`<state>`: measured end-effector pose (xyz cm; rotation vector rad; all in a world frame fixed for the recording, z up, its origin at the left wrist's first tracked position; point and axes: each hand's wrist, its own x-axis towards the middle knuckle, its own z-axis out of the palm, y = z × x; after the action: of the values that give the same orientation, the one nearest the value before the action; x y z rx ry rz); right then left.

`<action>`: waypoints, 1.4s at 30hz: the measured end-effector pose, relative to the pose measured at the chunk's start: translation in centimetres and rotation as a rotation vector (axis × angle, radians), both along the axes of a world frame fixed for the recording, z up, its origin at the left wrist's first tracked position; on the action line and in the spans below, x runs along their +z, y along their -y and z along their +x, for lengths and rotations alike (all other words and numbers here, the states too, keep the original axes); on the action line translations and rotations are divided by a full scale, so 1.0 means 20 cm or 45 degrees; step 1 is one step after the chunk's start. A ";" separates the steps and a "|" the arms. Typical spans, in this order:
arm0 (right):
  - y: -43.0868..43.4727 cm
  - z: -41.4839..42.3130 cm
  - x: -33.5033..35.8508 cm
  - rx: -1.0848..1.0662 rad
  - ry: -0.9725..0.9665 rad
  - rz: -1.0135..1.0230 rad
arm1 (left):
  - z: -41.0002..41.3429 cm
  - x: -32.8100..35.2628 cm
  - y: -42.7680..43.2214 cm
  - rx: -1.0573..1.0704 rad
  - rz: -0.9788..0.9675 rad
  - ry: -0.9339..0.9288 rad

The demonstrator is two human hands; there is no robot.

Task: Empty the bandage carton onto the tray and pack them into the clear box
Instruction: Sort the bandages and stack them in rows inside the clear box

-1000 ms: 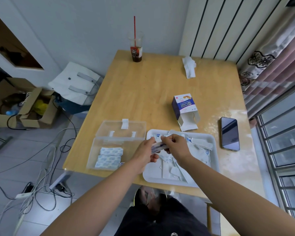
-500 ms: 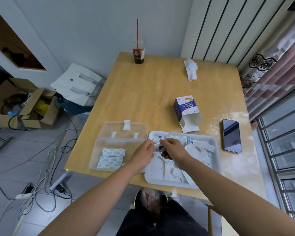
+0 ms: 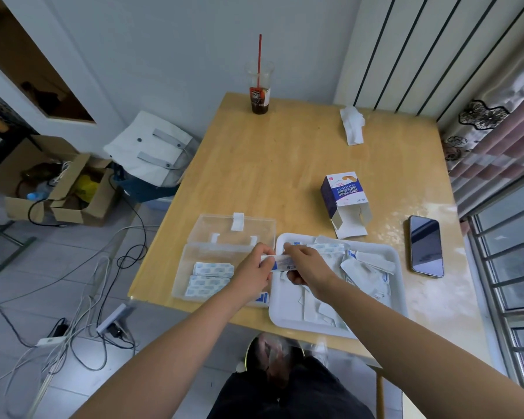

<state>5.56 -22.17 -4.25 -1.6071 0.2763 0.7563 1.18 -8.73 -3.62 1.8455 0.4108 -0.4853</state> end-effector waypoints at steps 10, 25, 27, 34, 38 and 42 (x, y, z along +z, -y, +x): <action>-0.07 -0.03 -0.01 0.160 0.254 -0.080 | -0.01 0.00 -0.16 0.181 -0.092 -0.017; -0.41 0.06 0.04 0.970 0.818 -0.816 | -0.01 -0.05 -0.43 -0.037 0.307 -0.018; -0.45 0.06 0.03 1.115 0.810 -0.978 | -0.02 -0.09 -0.46 -0.111 0.468 -0.077; -0.55 0.02 -0.06 1.436 0.605 -1.277 | -0.02 -0.20 -0.56 -0.471 0.748 -0.039; -0.58 0.02 -0.12 1.467 0.517 -1.297 | -0.01 -0.24 -0.57 -0.579 0.760 -0.028; -0.58 0.01 -0.17 1.483 0.497 -1.310 | -0.01 -0.26 -0.57 -0.617 0.757 -0.005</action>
<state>5.70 -10.47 -7.66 -2.8836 -0.7694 1.2132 1.01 2.63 -8.80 2.5395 0.1016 -0.7493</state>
